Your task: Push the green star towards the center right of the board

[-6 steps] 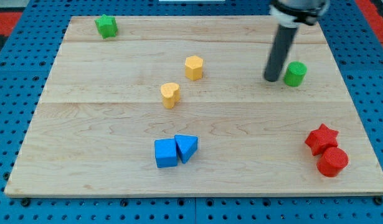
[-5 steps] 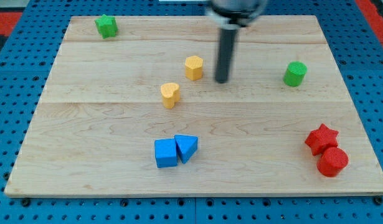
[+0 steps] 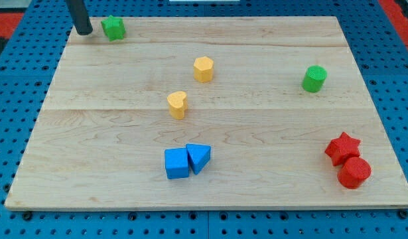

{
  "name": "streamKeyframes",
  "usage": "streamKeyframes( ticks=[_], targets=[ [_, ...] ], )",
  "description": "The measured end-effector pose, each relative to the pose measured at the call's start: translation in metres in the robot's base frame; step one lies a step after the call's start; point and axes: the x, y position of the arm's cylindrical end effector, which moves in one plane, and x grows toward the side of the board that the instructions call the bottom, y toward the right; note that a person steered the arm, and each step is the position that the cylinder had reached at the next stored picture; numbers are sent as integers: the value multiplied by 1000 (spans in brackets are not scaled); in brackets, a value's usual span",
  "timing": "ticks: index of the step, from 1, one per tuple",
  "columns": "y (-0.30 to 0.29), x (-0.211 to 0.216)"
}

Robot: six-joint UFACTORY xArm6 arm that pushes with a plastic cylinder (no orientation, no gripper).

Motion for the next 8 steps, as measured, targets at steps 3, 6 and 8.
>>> streamKeyframes(
  ticks=[3, 6, 8],
  targets=[
    [169, -3],
    [396, 80],
    [453, 88]
  ],
)
